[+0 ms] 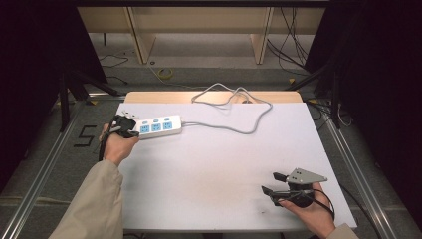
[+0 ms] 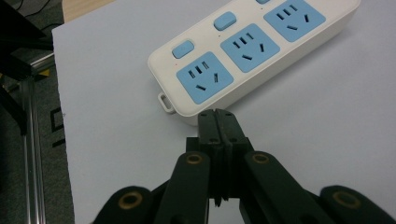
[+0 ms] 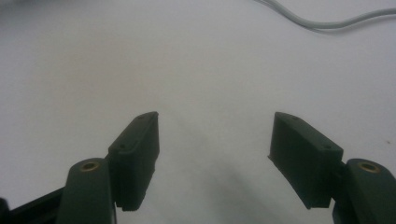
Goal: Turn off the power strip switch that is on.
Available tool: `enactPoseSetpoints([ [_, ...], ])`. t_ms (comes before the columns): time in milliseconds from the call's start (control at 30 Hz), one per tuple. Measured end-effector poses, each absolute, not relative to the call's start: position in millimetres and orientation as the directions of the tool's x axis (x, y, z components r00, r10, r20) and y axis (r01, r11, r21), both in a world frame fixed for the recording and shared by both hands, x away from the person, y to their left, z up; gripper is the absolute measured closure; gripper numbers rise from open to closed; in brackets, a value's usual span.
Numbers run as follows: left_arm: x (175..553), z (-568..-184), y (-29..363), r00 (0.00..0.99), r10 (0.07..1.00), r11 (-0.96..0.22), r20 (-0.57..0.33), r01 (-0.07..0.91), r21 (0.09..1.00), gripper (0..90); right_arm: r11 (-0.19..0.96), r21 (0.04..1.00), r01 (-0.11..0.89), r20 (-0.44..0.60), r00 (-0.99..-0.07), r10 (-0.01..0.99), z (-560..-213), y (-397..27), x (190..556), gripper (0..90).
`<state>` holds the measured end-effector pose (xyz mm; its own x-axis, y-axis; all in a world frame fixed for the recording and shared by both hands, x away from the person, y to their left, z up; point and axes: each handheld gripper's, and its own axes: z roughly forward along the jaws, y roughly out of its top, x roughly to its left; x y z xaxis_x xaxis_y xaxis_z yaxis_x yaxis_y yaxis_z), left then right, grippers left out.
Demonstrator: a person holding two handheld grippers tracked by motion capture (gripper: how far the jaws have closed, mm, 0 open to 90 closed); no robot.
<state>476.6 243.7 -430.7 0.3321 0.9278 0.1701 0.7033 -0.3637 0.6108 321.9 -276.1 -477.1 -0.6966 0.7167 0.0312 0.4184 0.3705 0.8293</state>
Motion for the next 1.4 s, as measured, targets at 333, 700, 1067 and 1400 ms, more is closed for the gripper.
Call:
enactPoseSetpoints([
  [333,483,-428,245,0.323,0.929,-0.363,0.179,0.709,0.605,89.6,0.370,0.830,0.418,0.031,-0.696,0.717,-477,-276,322,33.7],
  [700,489,-430,246,0.321,0.927,-0.370,0.192,0.714,0.594,89.6,0.368,0.830,0.419,0.034,-0.696,0.717,-477,-276,322,33.7],
  [1067,496,-422,246,0.319,0.927,-0.372,0.199,0.706,0.603,89.6,0.368,0.830,0.419,0.033,-0.697,0.717,-477,-276,322,33.7],
  [1400,501,-426,245,0.318,0.928,-0.369,0.194,0.711,0.598,89.6,0.364,0.831,0.422,0.039,-0.696,0.717,-478,-276,322,33.7],
])
